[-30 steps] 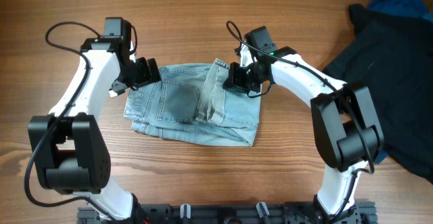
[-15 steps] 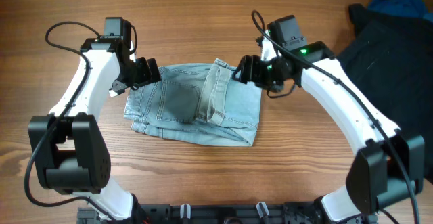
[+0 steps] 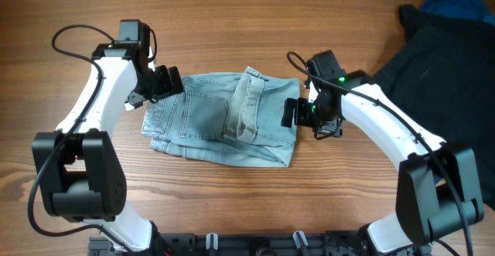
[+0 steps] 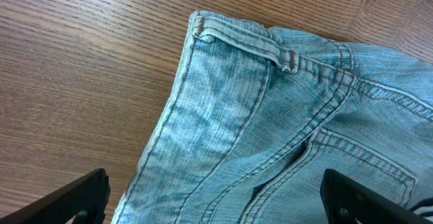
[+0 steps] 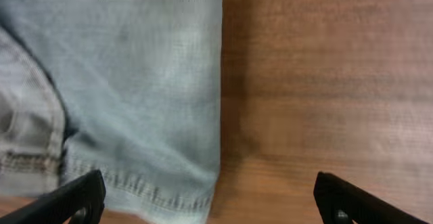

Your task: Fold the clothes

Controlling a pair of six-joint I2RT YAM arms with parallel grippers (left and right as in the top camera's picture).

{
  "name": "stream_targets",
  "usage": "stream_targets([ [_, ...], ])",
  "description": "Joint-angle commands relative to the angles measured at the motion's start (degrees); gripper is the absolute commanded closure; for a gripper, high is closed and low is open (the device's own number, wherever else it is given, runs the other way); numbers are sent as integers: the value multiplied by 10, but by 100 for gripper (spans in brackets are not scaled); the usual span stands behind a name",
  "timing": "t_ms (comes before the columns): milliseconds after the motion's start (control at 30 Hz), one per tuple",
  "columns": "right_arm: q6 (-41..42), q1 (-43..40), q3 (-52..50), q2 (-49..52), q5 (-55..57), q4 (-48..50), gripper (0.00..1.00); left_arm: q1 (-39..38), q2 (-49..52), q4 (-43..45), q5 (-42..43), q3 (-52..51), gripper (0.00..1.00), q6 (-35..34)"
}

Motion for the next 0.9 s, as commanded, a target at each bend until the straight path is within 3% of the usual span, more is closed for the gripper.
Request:
stream_targets([
  [0,-33,-4,-40,8,-68,64,2,0,-13,0,-5,10,0,2],
  [167,-28,-4,-59,13,-80,104,5,0,-13,-1,-5,10,0,2],
  [533,-16,-4,-63,73,-131,149,25,0,-13,-5,-5,10,0,2],
  [567,-15,-4,-63,78,-131,149,30,0,-13,-5,-5,10,0,2],
  [700,-15,-5,-63,81,-122,149,62,0,-13,-5,-6,10,0,2],
  [867,-4,-5,-63,81,-111,149,85,0,-13,-5,-6,10,0,2],
])
